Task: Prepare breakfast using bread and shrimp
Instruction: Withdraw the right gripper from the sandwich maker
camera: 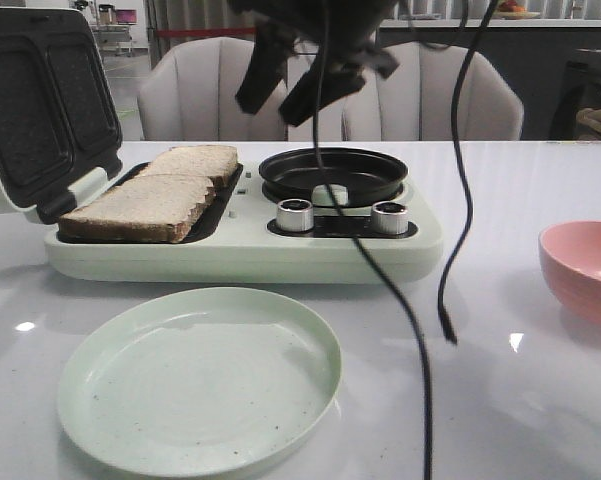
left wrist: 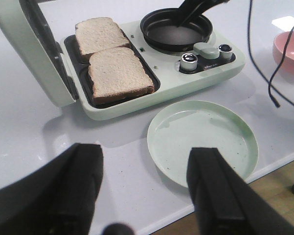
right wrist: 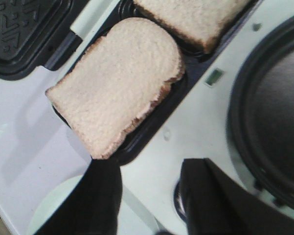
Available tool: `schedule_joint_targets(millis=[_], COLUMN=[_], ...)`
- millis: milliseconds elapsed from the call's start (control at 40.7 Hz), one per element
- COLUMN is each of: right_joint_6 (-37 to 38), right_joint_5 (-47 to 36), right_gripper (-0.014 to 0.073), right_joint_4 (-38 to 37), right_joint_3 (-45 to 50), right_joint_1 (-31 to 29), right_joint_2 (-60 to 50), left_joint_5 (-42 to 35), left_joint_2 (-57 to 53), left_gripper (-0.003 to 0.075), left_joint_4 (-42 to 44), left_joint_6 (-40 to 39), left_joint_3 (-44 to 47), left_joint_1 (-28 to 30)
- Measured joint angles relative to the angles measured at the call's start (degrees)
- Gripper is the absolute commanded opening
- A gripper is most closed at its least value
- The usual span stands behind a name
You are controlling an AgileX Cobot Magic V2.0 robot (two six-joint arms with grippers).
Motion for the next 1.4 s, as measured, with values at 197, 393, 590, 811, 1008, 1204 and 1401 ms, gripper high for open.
schedule_joint_targets(millis=[197, 393, 590, 811, 1008, 1204, 1401], right_joint_6=[4.8, 5.3, 6.3, 10.8, 11.7, 11.8, 11.8], right_joint_5=[1.8, 0.0, -2.5, -3.5, -3.5, -3.3, -3.2], right_gripper=[0.04, 0.0395, 0.0367, 0.0367, 0.0367, 0.0367, 0.0367], right_joint_4=[-12.8, -14.7, -15.5, -19.5, -21.4, -21.5, -21.5], right_joint_3=[5.8, 19.2, 34.9, 50.1, 59.5, 62.2, 62.2], right_joint_1=[1.6, 3.7, 4.1, 4.1, 4.1, 4.1, 4.1], right_joint_2=[-12.7, -27.2, -41.9, -57.6, -67.9, -73.5, -73.8], left_joint_5=[0.0, 0.0, 0.0, 0.0, 0.0, 5.2, 11.7], left_joint_2=[0.0, 0.0, 0.0, 0.0, 0.0, 5.5, 18.9], left_gripper=[0.0434, 0.0434, 0.0434, 0.0434, 0.0434, 0.0434, 0.0434], left_joint_4=[0.0, 0.0, 0.0, 0.0, 0.0, 2.0, 6.8], left_joint_6=[0.0, 0.0, 0.0, 0.0, 0.0, 0.0, -1.1], left_joint_3=[0.0, 0.0, 0.0, 0.0, 0.0, -3.6, -9.5], left_joint_1=[0.0, 0.0, 0.0, 0.0, 0.0, 0.0, 0.0])
